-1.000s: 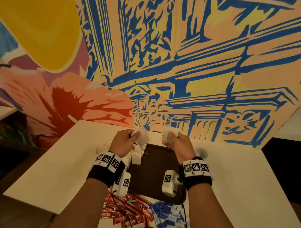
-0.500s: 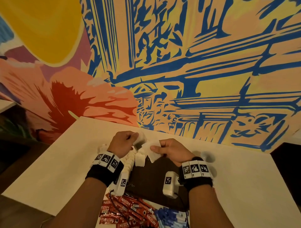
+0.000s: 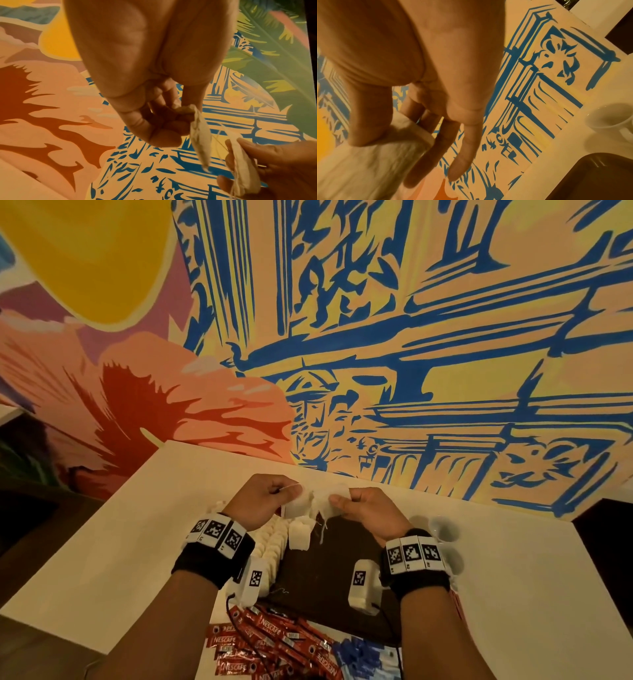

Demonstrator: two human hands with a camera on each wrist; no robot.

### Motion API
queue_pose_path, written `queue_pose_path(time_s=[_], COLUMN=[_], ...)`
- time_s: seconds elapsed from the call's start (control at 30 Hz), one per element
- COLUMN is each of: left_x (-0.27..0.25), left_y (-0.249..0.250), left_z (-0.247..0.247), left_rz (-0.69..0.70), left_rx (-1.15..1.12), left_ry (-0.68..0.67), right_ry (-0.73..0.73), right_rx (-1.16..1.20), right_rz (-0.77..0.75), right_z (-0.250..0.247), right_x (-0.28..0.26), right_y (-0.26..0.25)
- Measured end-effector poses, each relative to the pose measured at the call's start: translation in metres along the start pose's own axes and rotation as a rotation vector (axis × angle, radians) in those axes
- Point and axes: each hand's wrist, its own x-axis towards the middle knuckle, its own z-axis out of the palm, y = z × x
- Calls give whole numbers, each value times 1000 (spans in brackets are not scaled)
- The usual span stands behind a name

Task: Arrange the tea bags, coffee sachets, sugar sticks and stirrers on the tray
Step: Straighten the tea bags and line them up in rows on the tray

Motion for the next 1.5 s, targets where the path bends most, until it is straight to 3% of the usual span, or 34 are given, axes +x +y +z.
queue_pose_path(time_s=[0.13,0.27,0.47,0.53,0.63,0.77,1.07,1.33,1.5], left_x=[-1,-4,1,5,10,12,10,7,8], left_y=[-4,3,3,-3,-10,-11,0,6,2], left_z=[-3,0,-13,-15,-13,-4,3,8,11], left_rz=[-33,-26,-8,-24,-59,-65,-146,-178,-91], left_rx=[39,-41,-116,-119,-118,-154,-332,-518,-447], left_ry=[-104,-257,-152,-55,64,34,-69,-109,-109], right_ry=[178,256,379,342,165,14,173,208,216], right_rx=[75,24,29,120,152,-30,-97,-53,-24], right_rz=[-36,-35,64,83,49,-18,-146,-134,-121], right_z=[-5,-2,-8,-8,-4,12,31,32,32], right_x=[7,14,18,16,12,13,31,35,34], right_y=[-3,0,18,14,2,-7,-2,2,1])
